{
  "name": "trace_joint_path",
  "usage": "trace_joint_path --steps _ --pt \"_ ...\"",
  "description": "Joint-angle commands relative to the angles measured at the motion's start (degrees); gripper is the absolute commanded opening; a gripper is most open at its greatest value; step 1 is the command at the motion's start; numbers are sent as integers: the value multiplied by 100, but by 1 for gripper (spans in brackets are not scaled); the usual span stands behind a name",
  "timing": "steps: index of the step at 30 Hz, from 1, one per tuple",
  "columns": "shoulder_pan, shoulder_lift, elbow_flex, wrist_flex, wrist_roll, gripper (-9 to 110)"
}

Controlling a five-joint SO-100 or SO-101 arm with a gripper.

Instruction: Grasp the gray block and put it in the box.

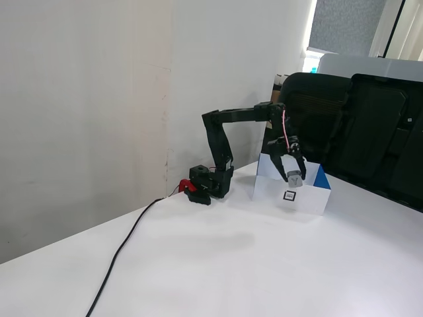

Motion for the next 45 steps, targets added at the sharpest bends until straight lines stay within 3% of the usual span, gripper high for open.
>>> trace_joint_path --steps 1,29,45 --pt "554 554 -185 97 62 0" --pt "3894 1371 492 914 -18 0" --pt "4667 1389 1134 870 -35 0"
